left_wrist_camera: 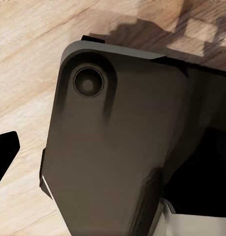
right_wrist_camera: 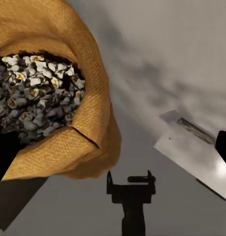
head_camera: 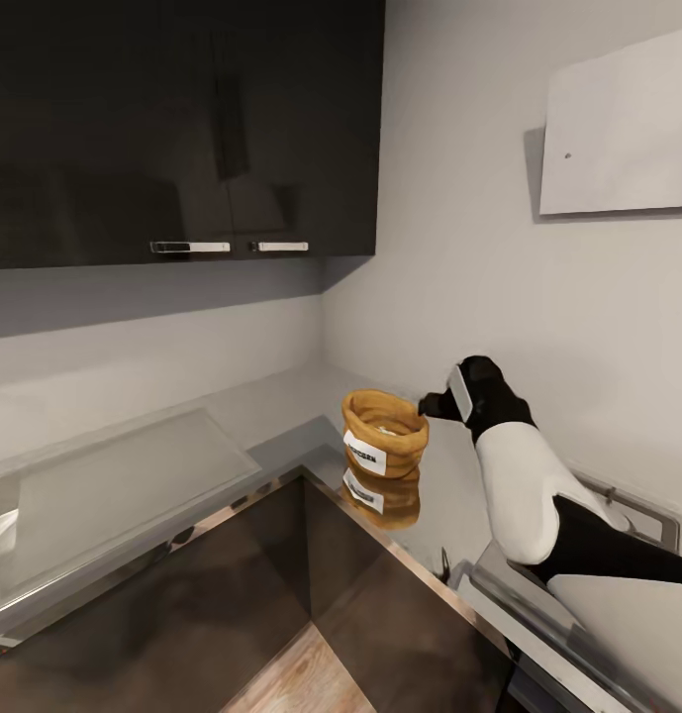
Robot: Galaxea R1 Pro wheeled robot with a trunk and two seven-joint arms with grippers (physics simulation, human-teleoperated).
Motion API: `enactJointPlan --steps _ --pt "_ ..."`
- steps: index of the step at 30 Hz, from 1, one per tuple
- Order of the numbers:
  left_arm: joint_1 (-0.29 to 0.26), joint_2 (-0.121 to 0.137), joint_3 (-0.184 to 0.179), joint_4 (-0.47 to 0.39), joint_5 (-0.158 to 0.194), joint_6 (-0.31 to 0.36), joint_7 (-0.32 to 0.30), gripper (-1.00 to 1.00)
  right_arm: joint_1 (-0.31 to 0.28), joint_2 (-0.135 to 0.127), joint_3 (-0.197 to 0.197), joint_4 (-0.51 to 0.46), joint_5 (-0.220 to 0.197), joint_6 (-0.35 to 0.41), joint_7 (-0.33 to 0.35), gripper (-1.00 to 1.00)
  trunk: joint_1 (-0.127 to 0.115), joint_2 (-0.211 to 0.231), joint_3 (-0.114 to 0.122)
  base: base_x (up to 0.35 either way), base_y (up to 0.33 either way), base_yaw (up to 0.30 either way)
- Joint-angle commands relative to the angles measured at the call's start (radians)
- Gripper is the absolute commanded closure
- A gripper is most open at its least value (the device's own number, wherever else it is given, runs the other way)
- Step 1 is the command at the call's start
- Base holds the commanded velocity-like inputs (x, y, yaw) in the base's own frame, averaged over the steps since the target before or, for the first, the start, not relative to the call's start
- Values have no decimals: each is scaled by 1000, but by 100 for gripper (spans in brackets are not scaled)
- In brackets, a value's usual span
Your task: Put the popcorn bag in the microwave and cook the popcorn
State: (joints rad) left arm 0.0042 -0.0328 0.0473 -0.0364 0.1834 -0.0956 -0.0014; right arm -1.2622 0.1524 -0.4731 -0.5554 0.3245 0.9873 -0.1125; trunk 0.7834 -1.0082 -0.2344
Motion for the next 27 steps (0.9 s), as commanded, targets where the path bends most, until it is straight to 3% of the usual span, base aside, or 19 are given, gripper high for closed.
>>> enactJointPlan --steps 1,13,18,27 --pt "0 -1 4 -2 4 -1 0 -100 -1 2 -7 0 0 1 -4 -100 0 -1 -1 0 0 0" --pt "0 1 5 -2 4 0 0 -100 -1 4 -7 3 0 1 -3 -100 0 -1 -1 96 0 0" --pt "0 1 5 -2 4 0 0 -100 -1 3 -2 106 10 -16 -2 -100 0 -1 -1 0 0 0" --pt "0 1 5 -2 4 0 0 -100 -1 -4 -1 121 4 -38 1 -100 0 -1 -1 0 0 0"
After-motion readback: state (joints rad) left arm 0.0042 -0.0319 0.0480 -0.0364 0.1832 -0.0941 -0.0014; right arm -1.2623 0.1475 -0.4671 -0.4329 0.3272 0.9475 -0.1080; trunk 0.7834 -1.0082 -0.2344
